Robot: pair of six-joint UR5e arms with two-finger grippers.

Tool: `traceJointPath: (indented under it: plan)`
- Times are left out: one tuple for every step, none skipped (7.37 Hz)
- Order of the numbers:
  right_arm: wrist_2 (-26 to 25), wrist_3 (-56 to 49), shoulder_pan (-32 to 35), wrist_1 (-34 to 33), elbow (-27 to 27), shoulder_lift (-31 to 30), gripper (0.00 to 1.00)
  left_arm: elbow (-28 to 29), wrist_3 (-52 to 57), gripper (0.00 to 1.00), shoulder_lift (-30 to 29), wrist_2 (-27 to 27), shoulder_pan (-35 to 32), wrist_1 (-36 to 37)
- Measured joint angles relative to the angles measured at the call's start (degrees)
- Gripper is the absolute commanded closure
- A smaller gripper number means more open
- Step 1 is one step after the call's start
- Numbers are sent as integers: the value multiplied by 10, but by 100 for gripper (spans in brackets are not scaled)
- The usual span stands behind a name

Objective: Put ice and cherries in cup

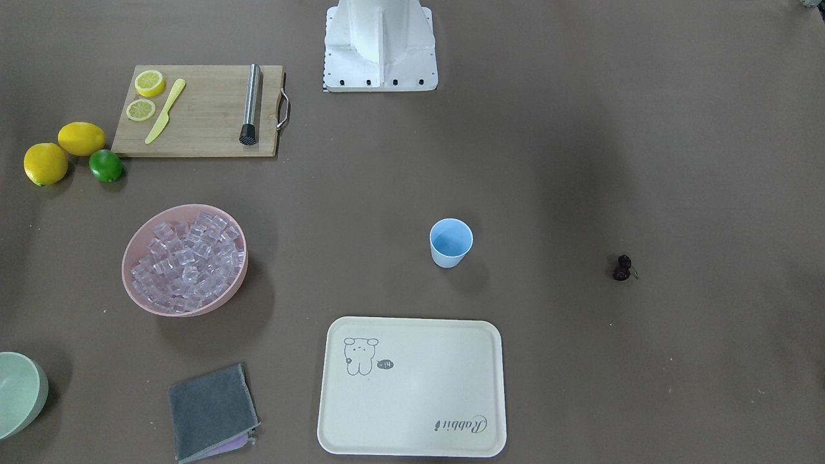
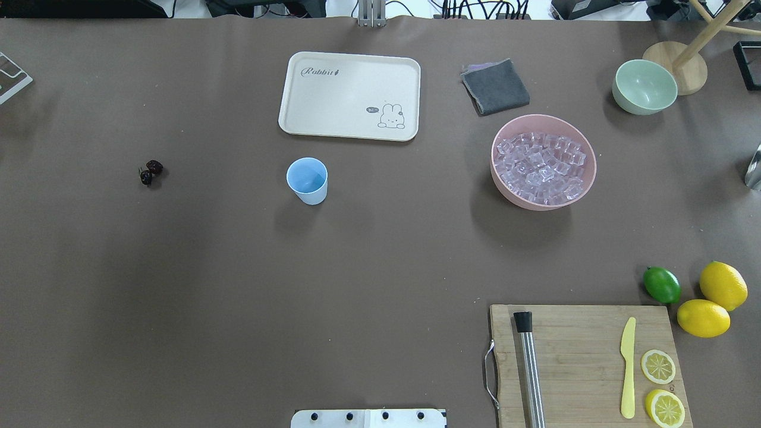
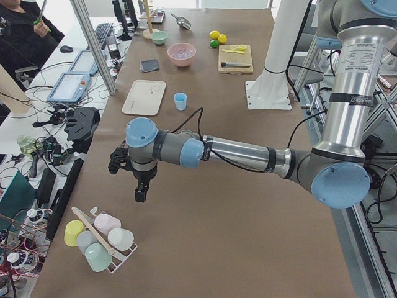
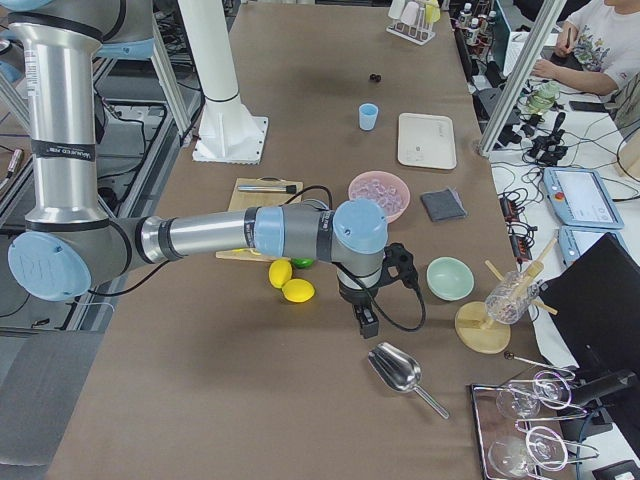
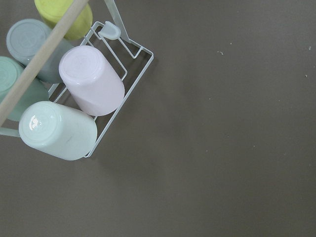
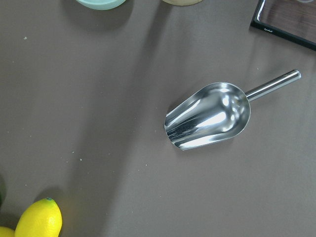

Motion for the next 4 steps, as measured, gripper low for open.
traceJointPath:
  plan:
    - [0,0,0,0,0,1,1,-2,0,2,0,-1,0,0]
    - [0,1,0,0,-1,1,1,-4,-2,2,1,-1,0,2]
    - [0,1,-1,0,-2,1,1,-5,-4,2,1,-1,0,4]
    - [0,7,-2,0,-1,2,1,-6,-5,2,1,0,0,4]
